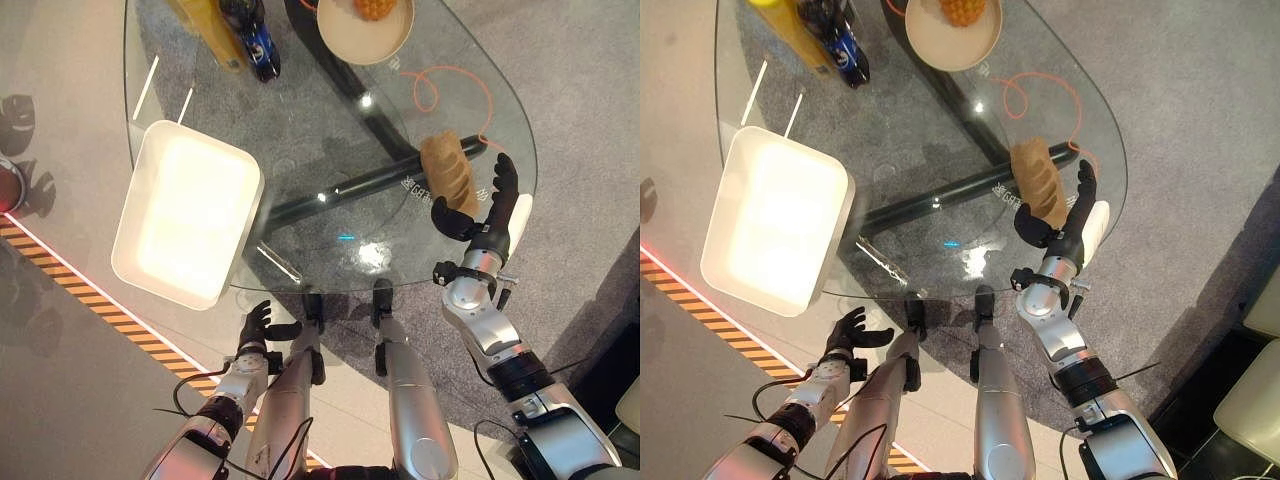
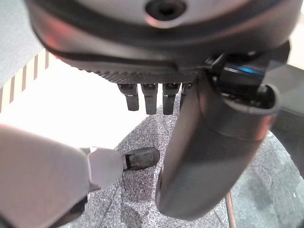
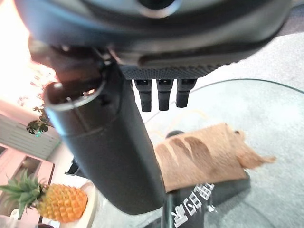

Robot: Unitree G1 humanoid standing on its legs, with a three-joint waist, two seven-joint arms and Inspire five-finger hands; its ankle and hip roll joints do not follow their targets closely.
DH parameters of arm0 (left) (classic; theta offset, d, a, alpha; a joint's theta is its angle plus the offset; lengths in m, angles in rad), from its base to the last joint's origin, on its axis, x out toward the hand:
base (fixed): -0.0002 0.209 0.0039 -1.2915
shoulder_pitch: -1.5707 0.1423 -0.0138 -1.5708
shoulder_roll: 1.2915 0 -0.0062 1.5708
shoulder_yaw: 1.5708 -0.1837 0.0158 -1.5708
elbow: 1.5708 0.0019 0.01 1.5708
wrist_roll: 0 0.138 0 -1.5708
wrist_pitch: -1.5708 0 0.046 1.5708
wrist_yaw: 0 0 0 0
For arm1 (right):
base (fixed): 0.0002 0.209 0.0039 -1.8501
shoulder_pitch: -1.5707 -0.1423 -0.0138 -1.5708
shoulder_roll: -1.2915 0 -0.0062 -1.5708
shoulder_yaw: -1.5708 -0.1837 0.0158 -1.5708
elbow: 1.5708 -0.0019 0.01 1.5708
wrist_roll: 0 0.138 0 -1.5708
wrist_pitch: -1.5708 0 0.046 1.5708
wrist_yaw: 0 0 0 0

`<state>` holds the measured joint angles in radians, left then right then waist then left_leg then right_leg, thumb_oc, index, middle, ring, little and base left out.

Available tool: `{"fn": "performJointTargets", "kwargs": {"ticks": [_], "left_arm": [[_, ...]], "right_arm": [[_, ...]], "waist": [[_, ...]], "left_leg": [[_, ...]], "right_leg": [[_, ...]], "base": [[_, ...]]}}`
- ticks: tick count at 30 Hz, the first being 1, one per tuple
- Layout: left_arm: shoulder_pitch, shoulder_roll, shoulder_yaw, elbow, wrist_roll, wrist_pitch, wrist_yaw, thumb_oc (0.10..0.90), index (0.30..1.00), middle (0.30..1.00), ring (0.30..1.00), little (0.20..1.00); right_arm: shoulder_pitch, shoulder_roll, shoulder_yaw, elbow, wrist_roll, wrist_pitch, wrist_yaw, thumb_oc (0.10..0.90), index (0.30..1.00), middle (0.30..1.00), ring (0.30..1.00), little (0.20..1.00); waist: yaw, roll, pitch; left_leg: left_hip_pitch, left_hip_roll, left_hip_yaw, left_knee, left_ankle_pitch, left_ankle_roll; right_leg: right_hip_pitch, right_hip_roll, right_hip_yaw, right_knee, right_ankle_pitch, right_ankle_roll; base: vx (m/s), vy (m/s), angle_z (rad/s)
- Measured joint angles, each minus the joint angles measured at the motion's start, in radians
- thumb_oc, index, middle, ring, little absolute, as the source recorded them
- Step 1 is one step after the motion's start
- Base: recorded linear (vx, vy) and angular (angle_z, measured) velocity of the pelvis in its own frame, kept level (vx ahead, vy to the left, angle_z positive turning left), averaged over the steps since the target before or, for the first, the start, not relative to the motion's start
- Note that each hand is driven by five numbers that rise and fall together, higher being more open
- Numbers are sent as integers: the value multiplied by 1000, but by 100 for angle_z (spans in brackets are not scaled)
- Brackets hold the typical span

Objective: Wipe the table with a cloth and put it in the basket.

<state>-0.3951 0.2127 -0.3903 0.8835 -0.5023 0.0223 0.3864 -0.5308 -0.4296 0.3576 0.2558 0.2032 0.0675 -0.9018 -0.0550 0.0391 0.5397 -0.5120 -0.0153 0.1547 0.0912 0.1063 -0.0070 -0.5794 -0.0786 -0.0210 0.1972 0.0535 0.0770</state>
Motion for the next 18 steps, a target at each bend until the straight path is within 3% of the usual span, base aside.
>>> {"fn": "performJointTargets", "kwargs": {"ticks": [13,18], "left_arm": [[-74,-8,-1,-2,-60,41,25,800,900,900,900,900],[-88,-8,0,-3,-75,40,37,800,900,900,900,900]], "right_arm": [[-25,4,28,0,36,46,3,800,900,900,900,900],[-47,5,40,13,43,65,-85,800,900,900,900,900]], "waist": [[-5,-1,0],[-6,-1,0]], "left_leg": [[-147,0,-4,91,-8,8],[-199,-3,-13,123,-12,7]], "right_leg": [[-153,-5,3,111,-19,-8],[-198,-9,0,137,-28,-4]], "base": [[53,19,3],[49,11,6]]}}
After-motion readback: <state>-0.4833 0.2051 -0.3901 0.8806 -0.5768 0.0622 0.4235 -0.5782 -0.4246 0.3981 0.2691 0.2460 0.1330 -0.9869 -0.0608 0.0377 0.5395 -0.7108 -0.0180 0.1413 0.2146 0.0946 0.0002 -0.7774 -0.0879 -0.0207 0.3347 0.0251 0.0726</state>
